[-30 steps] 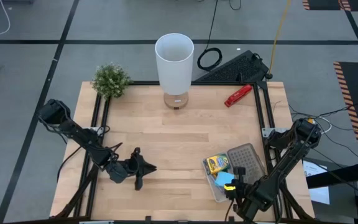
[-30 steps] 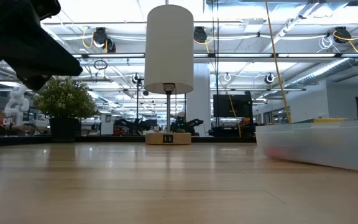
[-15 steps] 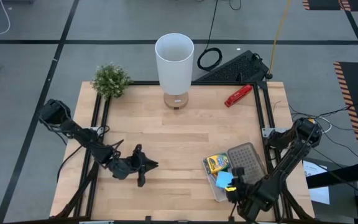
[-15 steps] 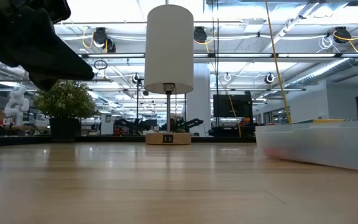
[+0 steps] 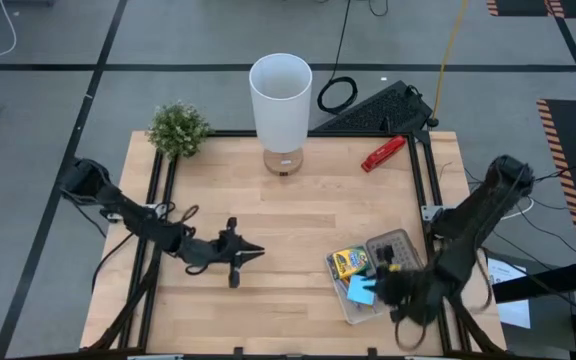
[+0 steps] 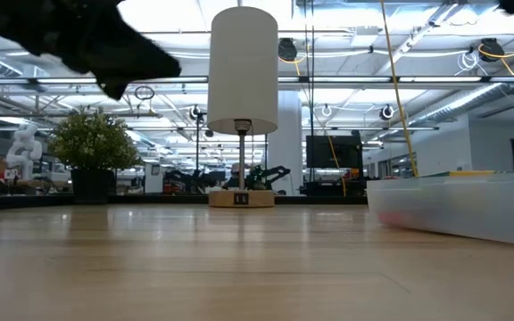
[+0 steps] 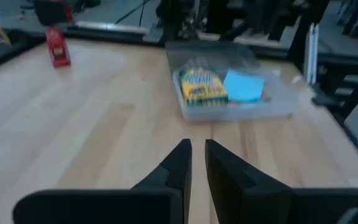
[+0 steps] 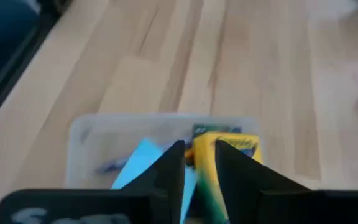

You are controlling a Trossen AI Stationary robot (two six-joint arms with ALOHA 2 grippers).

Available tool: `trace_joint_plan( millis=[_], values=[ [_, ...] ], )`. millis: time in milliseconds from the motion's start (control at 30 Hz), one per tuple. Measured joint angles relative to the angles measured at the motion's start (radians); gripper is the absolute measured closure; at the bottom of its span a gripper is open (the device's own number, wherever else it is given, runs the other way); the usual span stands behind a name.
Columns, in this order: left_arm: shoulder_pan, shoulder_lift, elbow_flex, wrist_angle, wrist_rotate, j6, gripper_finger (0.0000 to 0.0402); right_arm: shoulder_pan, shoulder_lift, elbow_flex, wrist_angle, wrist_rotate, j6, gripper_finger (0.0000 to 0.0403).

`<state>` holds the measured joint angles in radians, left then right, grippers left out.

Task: Pack school essentials
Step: Return to Home Position

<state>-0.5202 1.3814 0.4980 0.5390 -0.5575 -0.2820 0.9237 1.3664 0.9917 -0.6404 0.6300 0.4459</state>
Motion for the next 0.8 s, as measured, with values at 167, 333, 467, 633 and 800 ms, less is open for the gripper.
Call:
trace_joint_plan(
  millis=[167, 333, 467, 633, 800],
  values=[
    [0.068, -0.060, 0.001, 0.003, 0.090, 0.067, 0.0355, -0.098, -0.218, -0.217, 0.279, -0.001, -0.193, 0.0366],
    [0.104, -0.132, 0.001, -0.006, 0.110, 0.165, 0.0355, -0.227, -0.431, -0.418, 0.557, -0.008, -0.438, 0.0399],
    [0.142, -0.198, 0.001, -0.052, 0.110, 0.239, 0.0355, -0.366, -0.572, -0.532, 0.692, -0.143, -0.582, 0.0400],
    [0.211, -0.260, 0.001, -0.115, 0.110, 0.263, 0.0355, -0.515, -0.713, -0.629, 0.749, -0.241, -0.641, 0.0402],
    [0.267, -0.271, 0.000, -0.124, 0.110, 0.273, 0.0355, -0.577, -0.811, -0.752, 0.839, -0.249, -0.675, 0.0402]
  ],
)
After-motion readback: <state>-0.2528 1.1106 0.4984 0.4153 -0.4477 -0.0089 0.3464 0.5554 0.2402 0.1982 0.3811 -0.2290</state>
